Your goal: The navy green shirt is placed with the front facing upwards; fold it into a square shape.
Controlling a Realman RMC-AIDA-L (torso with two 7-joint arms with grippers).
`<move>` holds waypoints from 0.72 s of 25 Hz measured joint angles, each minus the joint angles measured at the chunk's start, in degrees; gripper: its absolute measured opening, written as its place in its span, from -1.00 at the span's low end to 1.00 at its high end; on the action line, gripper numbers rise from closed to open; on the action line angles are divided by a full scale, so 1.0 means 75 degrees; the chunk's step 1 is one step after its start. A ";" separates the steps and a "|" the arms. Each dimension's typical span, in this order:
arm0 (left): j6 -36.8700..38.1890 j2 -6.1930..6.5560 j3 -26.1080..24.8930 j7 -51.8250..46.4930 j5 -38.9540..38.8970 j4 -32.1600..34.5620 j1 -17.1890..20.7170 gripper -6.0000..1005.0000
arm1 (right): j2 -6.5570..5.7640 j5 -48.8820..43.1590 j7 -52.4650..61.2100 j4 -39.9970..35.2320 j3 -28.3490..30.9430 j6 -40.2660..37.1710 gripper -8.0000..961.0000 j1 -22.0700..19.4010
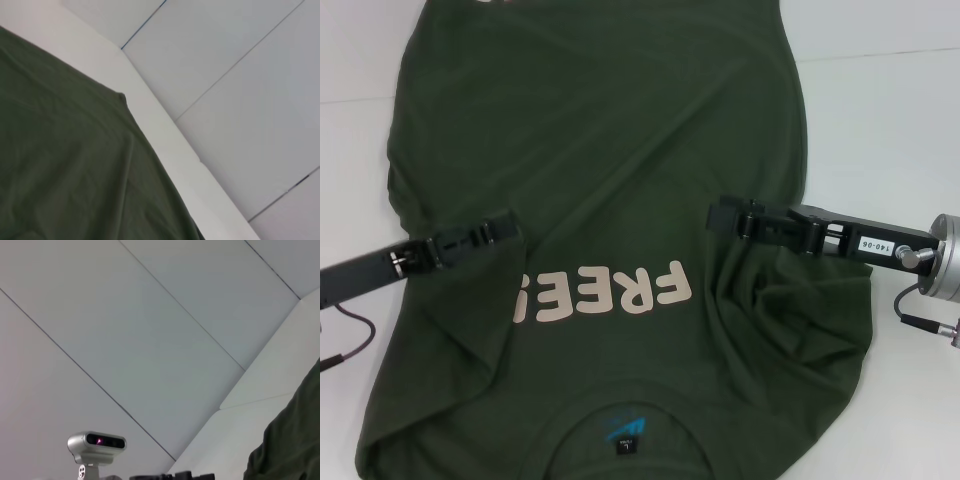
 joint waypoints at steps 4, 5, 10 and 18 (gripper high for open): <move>-0.0148 0.0046 -0.0061 0.0096 -0.0247 0.0032 0.0056 0.06 | -0.0001 0.0000 -0.0010 0.0003 0.0000 0.0000 0.90 0.0000; -0.0199 0.0056 -0.0070 0.0133 -0.0275 0.0036 0.0063 0.15 | -0.0001 0.0000 -0.0013 0.0003 0.0000 0.0001 0.90 0.0000; -0.0721 0.0086 -0.0064 0.0501 -0.0281 0.0112 0.0077 0.61 | -0.0003 0.0000 0.0031 -0.0002 0.0000 -0.0008 0.90 0.0005; -0.1055 0.0237 0.0025 0.1059 -0.0112 0.0157 0.0309 0.79 | -0.0035 0.0086 0.0057 0.0012 0.0057 -0.0042 0.90 0.0036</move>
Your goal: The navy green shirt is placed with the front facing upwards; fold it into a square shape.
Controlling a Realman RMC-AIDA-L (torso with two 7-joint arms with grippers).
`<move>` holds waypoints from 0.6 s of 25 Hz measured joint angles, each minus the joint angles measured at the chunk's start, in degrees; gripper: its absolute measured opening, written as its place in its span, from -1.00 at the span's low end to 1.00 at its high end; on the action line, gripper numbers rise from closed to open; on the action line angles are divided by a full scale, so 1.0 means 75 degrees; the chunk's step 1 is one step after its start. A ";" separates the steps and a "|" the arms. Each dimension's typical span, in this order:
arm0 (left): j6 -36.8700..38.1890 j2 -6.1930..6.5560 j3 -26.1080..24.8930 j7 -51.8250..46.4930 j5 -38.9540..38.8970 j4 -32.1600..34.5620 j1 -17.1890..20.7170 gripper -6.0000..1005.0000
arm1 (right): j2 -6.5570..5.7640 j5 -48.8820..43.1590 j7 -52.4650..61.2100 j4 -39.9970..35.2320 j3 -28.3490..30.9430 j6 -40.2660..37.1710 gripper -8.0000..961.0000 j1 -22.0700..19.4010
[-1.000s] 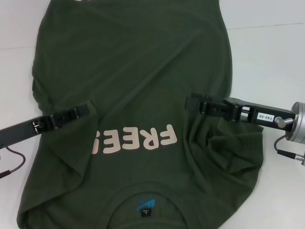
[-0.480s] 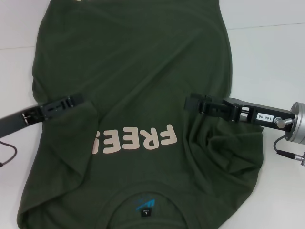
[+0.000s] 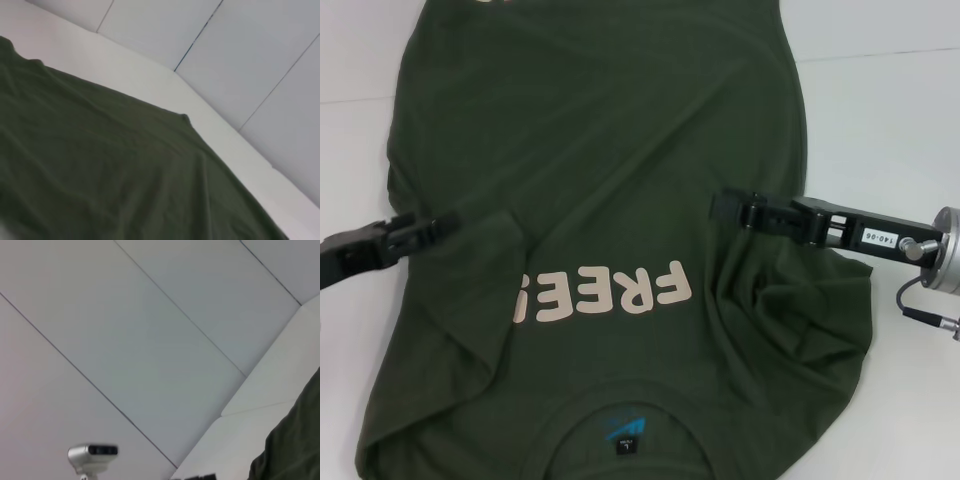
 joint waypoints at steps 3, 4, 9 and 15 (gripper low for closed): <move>0.0219 0.0084 0.0061 0.0038 0.0010 0.0070 0.0227 0.79 | -0.0004 0.0005 0.0002 0.0003 0.0049 -0.0002 0.90 -0.0010; 0.0319 0.0094 0.0066 0.0034 0.0017 0.0113 0.0291 0.79 | -0.0004 0.0006 0.0002 0.0001 0.0049 0.0004 0.90 -0.0013; 0.1074 0.0104 0.0077 -0.0036 0.0214 0.0371 0.0552 0.79 | -0.0010 0.0009 0.0005 -0.0005 0.0057 0.0024 0.90 -0.0032; 0.1532 0.0028 0.0182 -0.0059 0.0706 0.0316 0.0593 0.79 | -0.0027 0.0009 0.0006 0.0005 0.0060 -0.0010 0.90 -0.0035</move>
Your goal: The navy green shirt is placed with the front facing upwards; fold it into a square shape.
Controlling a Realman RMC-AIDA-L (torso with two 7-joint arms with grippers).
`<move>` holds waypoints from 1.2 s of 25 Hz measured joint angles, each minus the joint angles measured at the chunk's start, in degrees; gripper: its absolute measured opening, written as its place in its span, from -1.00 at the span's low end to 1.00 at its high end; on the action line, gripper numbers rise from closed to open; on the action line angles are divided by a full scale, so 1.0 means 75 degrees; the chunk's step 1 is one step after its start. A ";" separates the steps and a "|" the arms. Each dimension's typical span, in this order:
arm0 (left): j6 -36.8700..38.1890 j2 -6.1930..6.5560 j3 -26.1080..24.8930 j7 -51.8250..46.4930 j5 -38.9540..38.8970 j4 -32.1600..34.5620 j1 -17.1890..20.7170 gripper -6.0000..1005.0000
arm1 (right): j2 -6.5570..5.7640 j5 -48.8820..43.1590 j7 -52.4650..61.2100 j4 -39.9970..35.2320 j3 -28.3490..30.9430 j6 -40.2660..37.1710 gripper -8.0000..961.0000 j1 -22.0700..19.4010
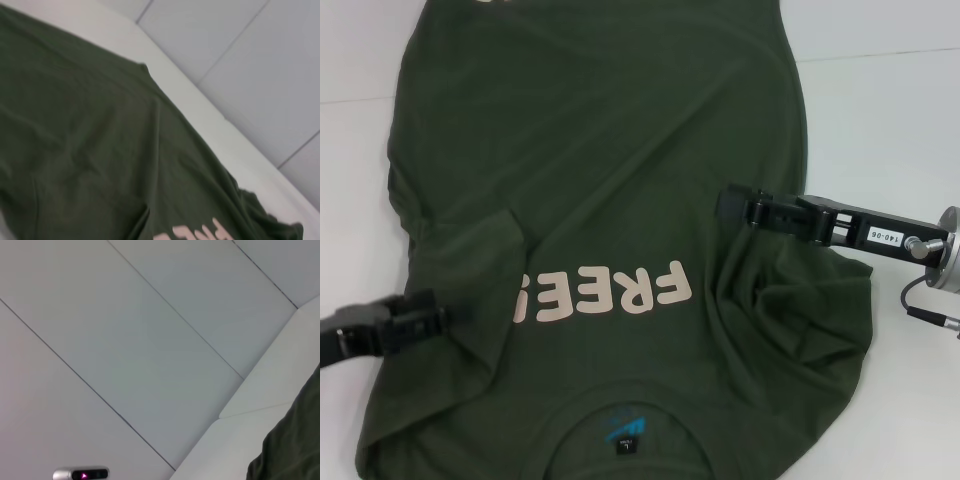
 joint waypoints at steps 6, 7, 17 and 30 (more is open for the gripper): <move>-0.0264 -0.0019 0.0064 -0.0015 0.0215 -0.0112 0.0036 0.79 | -0.0011 -0.0021 0.0000 0.0002 0.0000 -0.0008 0.90 -0.0010; -0.0311 -0.0020 0.0065 -0.0015 0.0225 -0.0110 0.0046 0.79 | -0.0014 -0.0022 0.0000 0.0002 0.0001 -0.0011 0.90 -0.0011; -0.0633 -0.0021 0.0079 -0.0091 0.0481 -0.0065 0.0042 0.79 | -0.0023 -0.0020 0.0000 0.0001 -0.0002 -0.0030 0.90 -0.0049; -0.1197 -0.0021 0.0499 -0.0181 0.0482 -0.0197 -0.0166 0.79 | -0.0023 -0.0004 0.0000 0.0002 0.0000 -0.0112 0.90 -0.0089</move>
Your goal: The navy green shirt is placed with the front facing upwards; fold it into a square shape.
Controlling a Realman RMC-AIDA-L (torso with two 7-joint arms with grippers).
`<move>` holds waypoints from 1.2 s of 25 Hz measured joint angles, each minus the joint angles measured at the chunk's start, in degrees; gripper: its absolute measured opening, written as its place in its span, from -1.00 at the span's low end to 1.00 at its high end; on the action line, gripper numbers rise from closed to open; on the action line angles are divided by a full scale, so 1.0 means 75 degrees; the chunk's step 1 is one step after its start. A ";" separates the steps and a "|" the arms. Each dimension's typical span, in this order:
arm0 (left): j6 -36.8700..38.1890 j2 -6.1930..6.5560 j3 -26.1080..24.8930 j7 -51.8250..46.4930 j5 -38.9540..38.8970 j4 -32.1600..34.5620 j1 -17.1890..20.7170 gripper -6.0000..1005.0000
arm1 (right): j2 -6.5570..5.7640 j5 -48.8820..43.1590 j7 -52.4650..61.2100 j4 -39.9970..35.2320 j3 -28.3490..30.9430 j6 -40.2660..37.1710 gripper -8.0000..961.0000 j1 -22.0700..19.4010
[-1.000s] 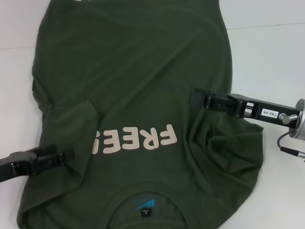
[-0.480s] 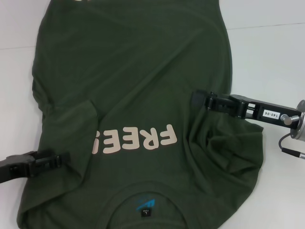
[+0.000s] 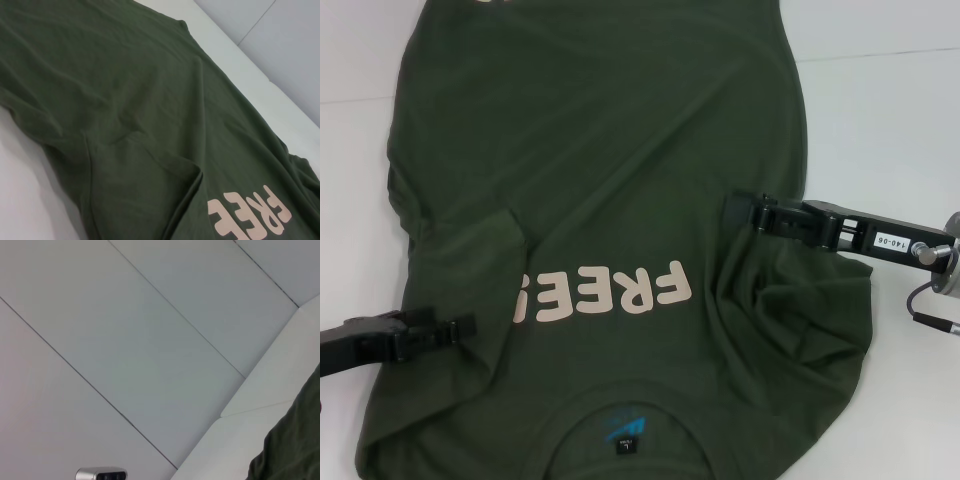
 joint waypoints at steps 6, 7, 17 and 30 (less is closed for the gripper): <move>0.0003 -0.0001 0.0005 -0.0003 -0.0008 -0.0006 -0.0030 0.79 | 0.0000 0.0004 0.0000 0.0000 0.0000 -0.0001 0.90 -0.0005; 0.0002 -0.0004 0.0005 -0.0006 -0.0011 -0.0007 -0.0035 0.79 | 0.0000 0.0004 0.0000 0.0000 0.0000 -0.0001 0.90 -0.0005; -0.0057 0.0057 -0.0247 -0.0015 -0.0019 0.0063 -0.0027 0.79 | 0.0001 0.0005 0.0000 0.0000 0.0000 0.0000 0.90 -0.0006; -0.0067 0.0009 -0.0133 -0.0015 -0.0002 0.0009 -0.0056 0.79 | 0.0000 0.0003 -0.0001 0.0000 0.0000 0.0000 0.90 -0.0005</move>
